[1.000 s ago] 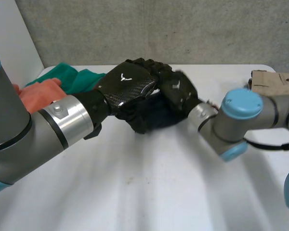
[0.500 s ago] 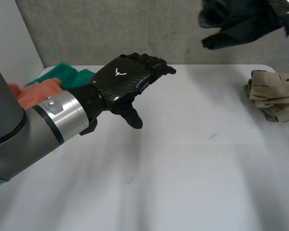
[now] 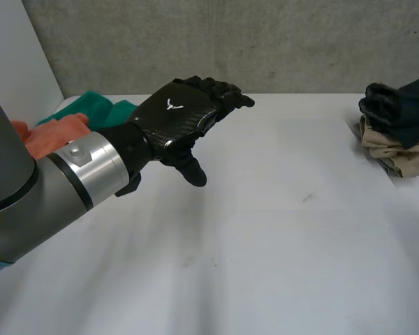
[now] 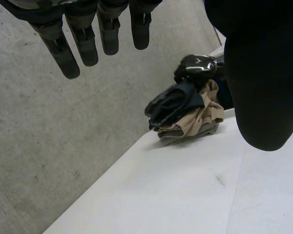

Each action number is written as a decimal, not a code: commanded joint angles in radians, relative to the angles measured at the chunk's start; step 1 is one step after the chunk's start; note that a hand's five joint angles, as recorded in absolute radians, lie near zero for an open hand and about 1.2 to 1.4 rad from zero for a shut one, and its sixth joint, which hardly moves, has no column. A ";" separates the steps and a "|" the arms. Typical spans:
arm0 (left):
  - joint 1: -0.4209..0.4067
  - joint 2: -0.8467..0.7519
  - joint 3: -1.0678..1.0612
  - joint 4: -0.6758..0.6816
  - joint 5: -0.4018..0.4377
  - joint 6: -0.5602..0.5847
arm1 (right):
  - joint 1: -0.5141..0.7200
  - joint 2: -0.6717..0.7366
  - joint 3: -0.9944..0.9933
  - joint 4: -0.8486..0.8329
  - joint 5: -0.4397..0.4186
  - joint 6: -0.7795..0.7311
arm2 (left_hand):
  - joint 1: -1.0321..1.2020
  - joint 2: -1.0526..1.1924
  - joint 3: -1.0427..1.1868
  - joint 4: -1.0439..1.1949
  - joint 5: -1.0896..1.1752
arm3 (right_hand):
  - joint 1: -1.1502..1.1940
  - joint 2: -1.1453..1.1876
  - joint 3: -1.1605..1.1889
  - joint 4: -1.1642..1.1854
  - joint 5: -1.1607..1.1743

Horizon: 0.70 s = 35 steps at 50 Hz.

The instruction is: Fold the laundry.

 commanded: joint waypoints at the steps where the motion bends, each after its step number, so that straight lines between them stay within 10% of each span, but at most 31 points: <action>1: 0.000 0.000 0.001 0.000 -0.002 0.001 | -0.046 -0.058 0.141 -0.035 -0.045 -0.028 | 0.026 0.012 0.006 0.014 -0.006 | 0.466 0.226 0.221 0.208 0.262; 10: -0.002 0.000 -0.001 0.000 -0.002 0.000 | -0.049 -0.126 0.196 0.056 -0.023 -0.033 | 0.026 0.012 0.006 0.014 -0.006 | 0.280 0.040 0.035 0.021 0.076; 14: -0.008 0.003 -0.002 0.000 -0.002 0.000 | -0.055 -0.152 0.216 0.118 -0.014 -0.050 | 0.023 0.009 0.003 0.011 -0.009 | -0.756 -0.996 -1.001 -1.014 -0.959; 25: -0.040 0.032 -0.018 0.003 -0.002 -0.016 | -0.177 -0.420 0.360 0.453 0.127 -0.082 | 0.006 -0.008 -0.015 -0.006 -0.027 | -0.756 -0.996 -1.001 -1.014 -0.959; 35: -0.057 0.047 -0.019 0.005 -0.002 -0.019 | -0.372 -0.528 0.387 0.721 0.389 -0.404 | 0.006 -0.008 -0.015 -0.006 -0.027 | -0.756 -0.996 -1.001 -1.014 -0.959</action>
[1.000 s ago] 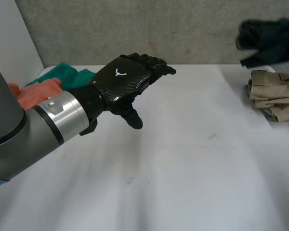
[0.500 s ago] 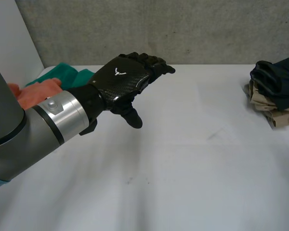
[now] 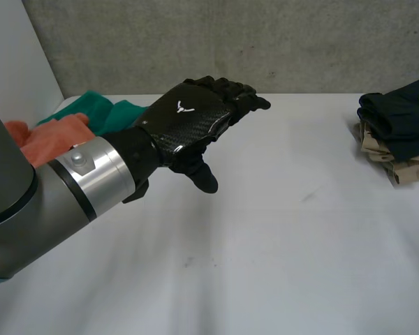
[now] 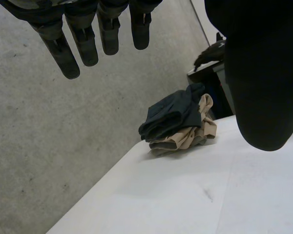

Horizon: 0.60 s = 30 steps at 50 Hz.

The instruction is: Fold the laundry.

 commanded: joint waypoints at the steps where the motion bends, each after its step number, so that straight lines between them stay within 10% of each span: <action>1: -0.012 0.011 -0.001 0.002 0.000 -0.003 | -0.137 -0.044 -0.073 0.196 0.283 -0.273 | 0.006 -0.008 -0.015 -0.006 -0.027 | -0.028 -0.044 -0.041 -0.061 -0.068; 6: -0.013 0.019 0.001 0.003 0.000 -0.003 | -0.119 -0.038 -0.236 0.196 0.474 -0.368 | 0.006 -0.008 -0.015 -0.006 -0.027 | -0.028 -0.044 -0.041 -0.061 -0.068; 11: -0.013 0.030 0.001 0.005 0.000 -0.003 | 0.007 -0.090 -0.288 0.089 0.456 -0.251 | 0.000 -0.014 -0.020 -0.012 -0.033 | -0.028 -0.044 -0.041 -0.061 -0.068; 20: 0.014 0.066 0.009 0.087 -0.031 -0.001 | 0.413 -0.380 -0.014 -0.138 0.208 0.136 | -0.003 -0.017 -0.023 -0.015 -0.036 | -0.028 -0.044 -0.041 -0.061 -0.068; 30: 0.373 -0.005 0.053 0.161 -0.197 0.005 | 0.900 -0.324 0.310 -0.059 0.078 0.063 | -0.015 -0.029 -0.035 -0.027 -0.047 | -0.028 -0.044 -0.041 -0.061 -0.068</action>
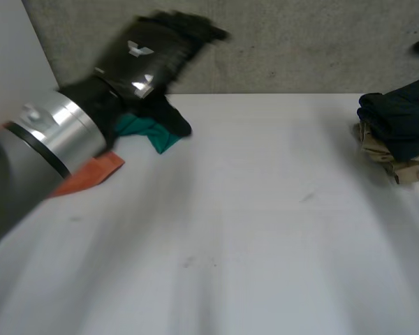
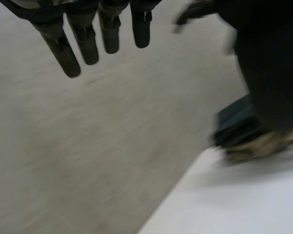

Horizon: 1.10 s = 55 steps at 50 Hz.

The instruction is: Fold the laundry.

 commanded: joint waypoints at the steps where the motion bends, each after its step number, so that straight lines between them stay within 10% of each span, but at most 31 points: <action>1: 0.320 -0.132 0.050 0.047 -0.080 0.016 | 0.326 0.090 0.239 0.112 -0.058 -0.133 | -0.015 -0.029 -0.035 -0.027 -0.048 | -0.028 -0.044 -0.041 -0.061 -0.068; 15: 0.525 -0.716 0.321 0.044 -0.065 0.499 | 0.363 0.228 0.320 0.287 0.161 -0.449 | 0.020 0.007 0.000 0.009 -0.012 | -0.028 -0.044 -0.041 -0.061 -0.068; 22: 0.534 -0.908 0.474 0.055 -0.057 0.527 | 0.348 0.229 0.357 0.280 0.163 -0.444 | 0.073 0.059 0.053 0.061 0.040 | -0.028 -0.044 -0.041 -0.061 -0.068; 27: 0.528 -0.962 0.542 0.055 -0.046 0.526 | 0.348 0.229 0.380 0.271 0.164 -0.444 | 0.629 0.616 0.609 0.618 0.597 | -0.028 -0.044 -0.041 -0.061 -0.068; 29: 0.517 -0.959 0.548 0.058 -0.042 0.521 | 0.348 0.229 0.383 0.271 0.167 -0.444 | 1.202 1.188 1.182 1.190 1.170 | -0.028 -0.044 -0.041 -0.061 -0.068; 31: 0.503 -0.948 0.545 0.065 -0.049 0.521 | 0.348 0.229 0.388 0.271 0.166 -0.444 | 1.206 1.192 1.186 1.194 1.173 | -0.028 -0.044 -0.041 -0.061 -0.068; 44: 0.122 -0.418 0.108 0.257 -0.065 0.121 | 0.286 0.208 0.382 0.266 0.181 -0.426 | 1.206 1.192 1.186 1.194 1.173 | -0.028 -0.044 -0.041 -0.061 -0.068; 51: -0.118 -0.394 -0.007 0.263 0.004 -0.048 | 0.246 0.182 0.362 0.268 0.265 -0.349 | 1.206 1.192 1.186 1.194 1.173 | -0.028 -0.044 -0.041 -0.061 -0.068; 55: -0.219 -0.488 -0.004 0.246 0.007 -0.047 | 0.233 0.177 0.347 0.266 0.314 -0.317 | 0.093 0.079 0.073 0.081 0.060 | -0.028 -0.044 -0.041 -0.061 -0.068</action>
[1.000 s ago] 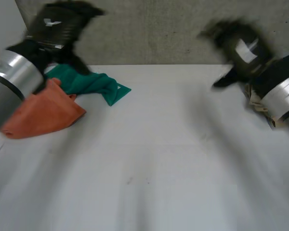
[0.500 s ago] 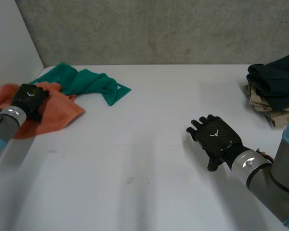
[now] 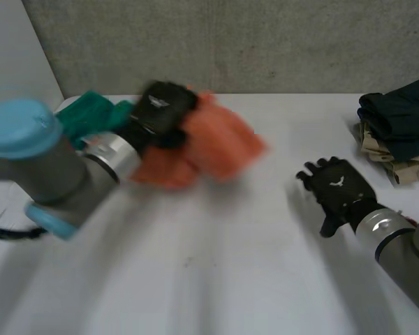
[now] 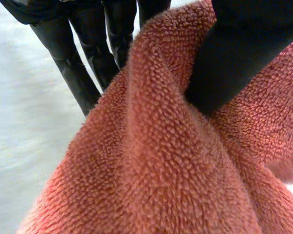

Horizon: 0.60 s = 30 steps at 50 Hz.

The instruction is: Fold the laundry.

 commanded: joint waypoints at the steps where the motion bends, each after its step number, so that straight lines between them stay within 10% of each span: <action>1: -0.233 -0.114 -0.033 -0.029 0.034 -0.061 | -0.034 -0.016 -0.028 0.000 0.097 0.075 | -0.845 -1.008 -0.996 -1.018 -0.921 | -0.028 -0.044 -0.039 -0.060 -0.064; 17: -0.109 0.099 -0.075 -0.121 -0.188 -0.070 | -0.111 -0.114 -0.092 0.031 0.015 0.101 | -0.785 -0.947 -0.936 -0.957 -0.860 | -0.028 -0.044 -0.039 -0.060 -0.064; 30: -0.196 -0.050 0.000 -0.213 -0.216 -0.062 | -0.109 -0.063 -0.279 0.491 -0.114 0.054 | -0.714 -0.877 -0.865 -0.887 -0.790 | -0.028 -0.044 -0.039 -0.060 -0.064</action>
